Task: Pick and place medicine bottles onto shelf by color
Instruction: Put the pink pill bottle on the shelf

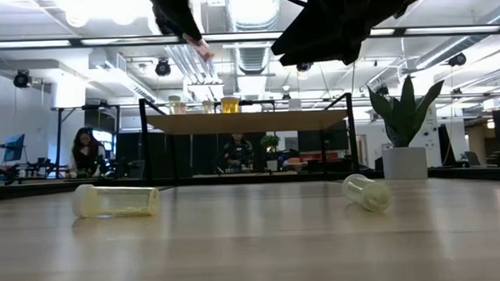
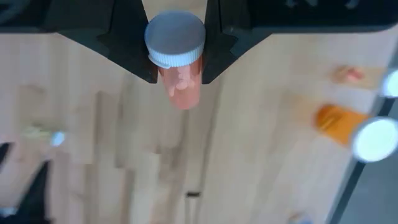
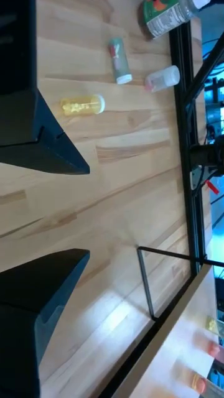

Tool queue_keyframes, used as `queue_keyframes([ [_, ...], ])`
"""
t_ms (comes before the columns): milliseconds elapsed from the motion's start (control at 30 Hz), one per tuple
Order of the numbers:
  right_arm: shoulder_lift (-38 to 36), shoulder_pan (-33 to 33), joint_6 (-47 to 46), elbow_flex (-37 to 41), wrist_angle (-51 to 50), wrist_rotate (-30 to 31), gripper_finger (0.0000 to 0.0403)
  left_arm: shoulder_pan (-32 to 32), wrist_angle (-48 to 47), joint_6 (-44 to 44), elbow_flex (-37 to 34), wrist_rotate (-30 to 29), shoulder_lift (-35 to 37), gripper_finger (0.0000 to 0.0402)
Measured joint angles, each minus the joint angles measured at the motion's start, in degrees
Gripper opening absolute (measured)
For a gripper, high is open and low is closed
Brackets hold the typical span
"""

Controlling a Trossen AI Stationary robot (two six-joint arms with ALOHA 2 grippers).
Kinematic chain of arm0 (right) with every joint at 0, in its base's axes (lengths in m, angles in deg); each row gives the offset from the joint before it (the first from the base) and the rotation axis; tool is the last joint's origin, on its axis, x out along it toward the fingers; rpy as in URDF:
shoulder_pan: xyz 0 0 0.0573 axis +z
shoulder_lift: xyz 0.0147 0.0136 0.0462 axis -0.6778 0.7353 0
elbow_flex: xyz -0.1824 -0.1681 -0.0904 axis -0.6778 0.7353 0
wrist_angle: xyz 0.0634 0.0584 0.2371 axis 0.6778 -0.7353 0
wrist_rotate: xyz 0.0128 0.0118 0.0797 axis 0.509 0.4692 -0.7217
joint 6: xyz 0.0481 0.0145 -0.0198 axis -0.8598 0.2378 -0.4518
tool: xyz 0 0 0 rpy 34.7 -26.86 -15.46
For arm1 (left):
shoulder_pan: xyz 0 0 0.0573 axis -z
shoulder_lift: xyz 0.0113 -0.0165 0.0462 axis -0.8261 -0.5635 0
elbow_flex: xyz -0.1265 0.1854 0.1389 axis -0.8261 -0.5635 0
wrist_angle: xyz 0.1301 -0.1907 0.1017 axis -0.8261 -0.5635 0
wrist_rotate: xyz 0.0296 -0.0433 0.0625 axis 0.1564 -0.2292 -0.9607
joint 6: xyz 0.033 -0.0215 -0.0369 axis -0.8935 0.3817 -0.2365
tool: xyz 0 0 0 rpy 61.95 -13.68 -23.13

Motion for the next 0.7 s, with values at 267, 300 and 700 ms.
queue_keyframes([
  [267,0.0,0.0,0.0,0.0,0.1,0.0,0.0199,-5.9,-11.7,-3.7,10.2,0.0,-8.3,0.01],
  [300,0.0,0.0,0.0,0.0,0.1,0.0,0.0199,-6.6,-13.4,-4.3,11.5,0.0,-9.5,0.01],
  [700,0.0,0.0,0.3,0.0,0.0,0.0,0.0199,-13.0,-25.4,-6.7,18.4,-3.0,-18.5,0.01],
])
